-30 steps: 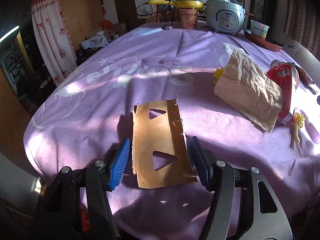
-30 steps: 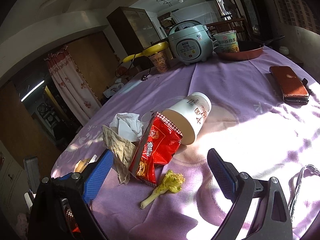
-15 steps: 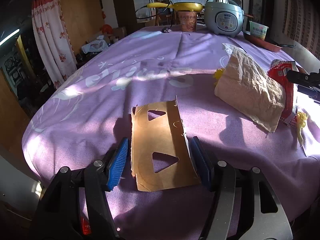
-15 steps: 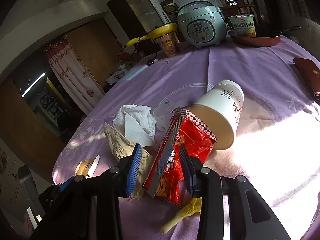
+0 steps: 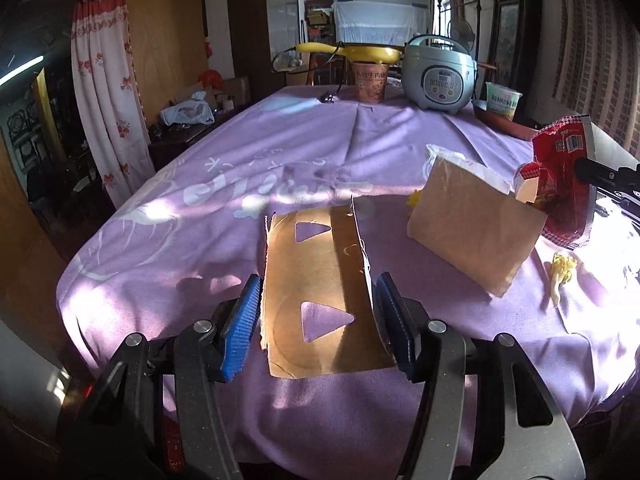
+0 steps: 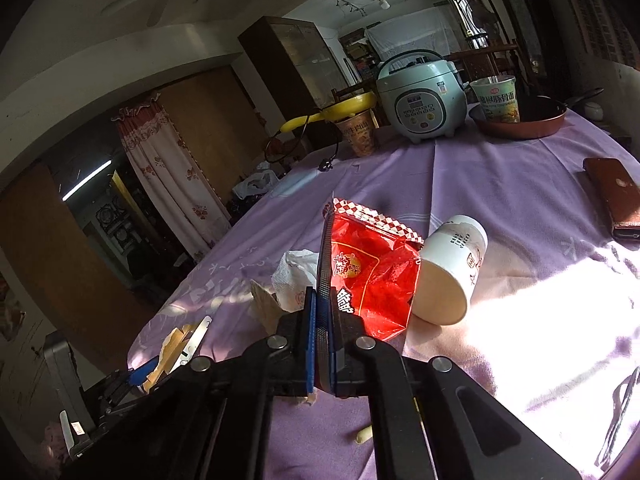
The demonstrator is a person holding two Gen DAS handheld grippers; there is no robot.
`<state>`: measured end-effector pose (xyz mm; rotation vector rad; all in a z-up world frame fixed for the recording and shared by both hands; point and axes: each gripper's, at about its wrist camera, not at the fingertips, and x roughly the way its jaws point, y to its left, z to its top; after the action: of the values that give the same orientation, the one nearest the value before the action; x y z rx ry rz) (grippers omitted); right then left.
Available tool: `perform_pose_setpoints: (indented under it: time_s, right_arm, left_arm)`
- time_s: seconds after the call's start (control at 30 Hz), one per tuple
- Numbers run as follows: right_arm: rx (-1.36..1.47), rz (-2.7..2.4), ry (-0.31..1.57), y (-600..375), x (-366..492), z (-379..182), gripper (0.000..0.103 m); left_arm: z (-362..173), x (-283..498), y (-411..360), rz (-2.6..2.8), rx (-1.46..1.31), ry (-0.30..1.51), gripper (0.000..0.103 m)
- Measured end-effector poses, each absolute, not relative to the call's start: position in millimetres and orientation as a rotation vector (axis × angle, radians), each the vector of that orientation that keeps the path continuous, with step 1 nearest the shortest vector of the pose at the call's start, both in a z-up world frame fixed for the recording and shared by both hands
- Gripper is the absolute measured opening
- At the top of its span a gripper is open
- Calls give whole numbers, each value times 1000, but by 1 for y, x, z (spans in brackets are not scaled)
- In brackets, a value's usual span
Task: Collect trash
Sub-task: 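Carry tray and chip bag down to the red basket and open both tools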
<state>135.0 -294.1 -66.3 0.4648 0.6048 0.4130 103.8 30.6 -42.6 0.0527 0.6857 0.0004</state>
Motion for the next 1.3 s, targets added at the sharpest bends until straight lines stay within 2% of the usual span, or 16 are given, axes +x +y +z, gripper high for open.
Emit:
perform_pose_setpoints:
  time_s: [0.3, 0.7, 0.97, 1.3]
  right_arm:
    - [438, 488, 530, -282, 108, -37, 6]
    - [387, 644, 521, -234, 88, -13, 6]
    - [308, 817, 601, -155, 85, -9, 6]
    - [139, 1041, 747, -10, 68, -17, 5]
  left_arm:
    - [-14, 72, 58, 78, 31, 622, 58]
    - [-12, 20, 140, 300, -39, 616, 58]
    - [-43, -17, 220, 473, -145, 701, 58]
    - [-100, -44, 301, 581, -286, 834, 58]
